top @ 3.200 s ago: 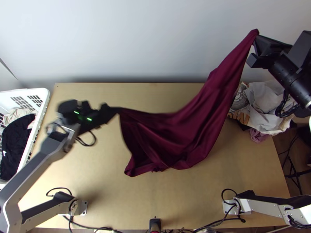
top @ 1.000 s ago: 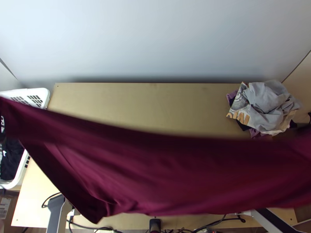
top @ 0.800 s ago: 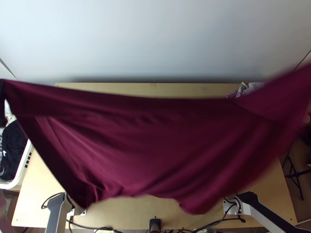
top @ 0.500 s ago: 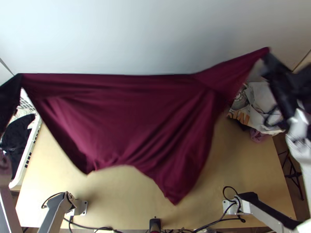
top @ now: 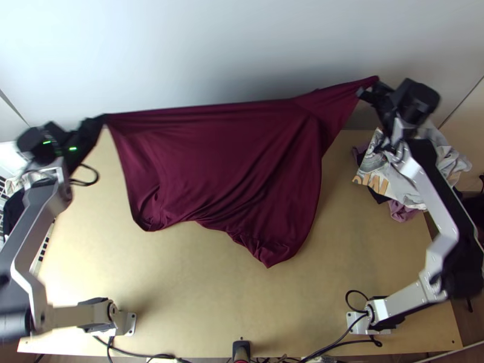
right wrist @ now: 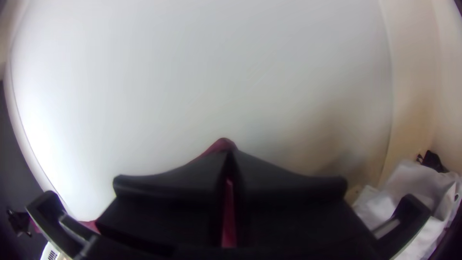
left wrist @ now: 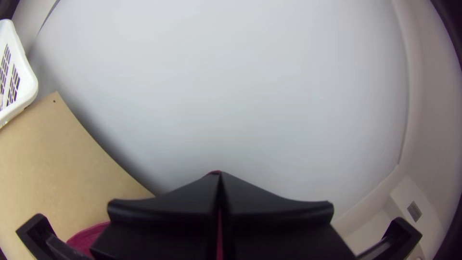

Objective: Fold the t-shirt

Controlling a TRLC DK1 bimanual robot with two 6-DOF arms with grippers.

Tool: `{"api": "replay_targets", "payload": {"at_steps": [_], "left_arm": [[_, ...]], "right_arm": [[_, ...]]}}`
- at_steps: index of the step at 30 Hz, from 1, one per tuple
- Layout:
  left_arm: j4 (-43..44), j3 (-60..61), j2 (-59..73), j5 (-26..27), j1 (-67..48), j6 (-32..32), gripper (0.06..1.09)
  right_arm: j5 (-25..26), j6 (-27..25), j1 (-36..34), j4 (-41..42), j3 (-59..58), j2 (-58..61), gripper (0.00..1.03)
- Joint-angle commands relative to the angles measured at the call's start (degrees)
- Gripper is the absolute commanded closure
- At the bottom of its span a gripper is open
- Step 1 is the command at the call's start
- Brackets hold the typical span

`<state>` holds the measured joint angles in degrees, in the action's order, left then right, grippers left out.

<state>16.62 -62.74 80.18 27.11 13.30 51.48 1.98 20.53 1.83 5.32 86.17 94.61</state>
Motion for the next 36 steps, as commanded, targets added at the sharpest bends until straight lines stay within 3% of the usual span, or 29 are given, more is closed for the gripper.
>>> {"api": "replay_targets", "payload": {"at_steps": [1,10,23,32,36], "left_arm": [[5.44,-1.95,16.41,-3.47,-4.95,-4.55,1.05],[5.26,-5.2,26.6,-4.61,-4.25,-7.8,1.05],[-7.13,-12.05,33.37,0.57,-1.0,-13.08,1.05],[-12.49,-12.49,33.46,2.07,-1.17,-19.4,1.05],[-16.27,-13.02,33.55,2.24,-0.38,-22.39,1.05]], "right_arm": [[1.45,-4.36,1.43,4.79,3.3,11.74,1.0],[5.58,-7.35,3.89,6.81,-0.83,12.71,1.0],[13.05,-10.43,16.54,6.19,-24.56,-2.85,1.0],[14.19,-10.43,17.86,5.66,-29.83,-6.01,1.0],[14.11,-11.31,19.27,1.8,-31.24,-5.84,1.0]]}}
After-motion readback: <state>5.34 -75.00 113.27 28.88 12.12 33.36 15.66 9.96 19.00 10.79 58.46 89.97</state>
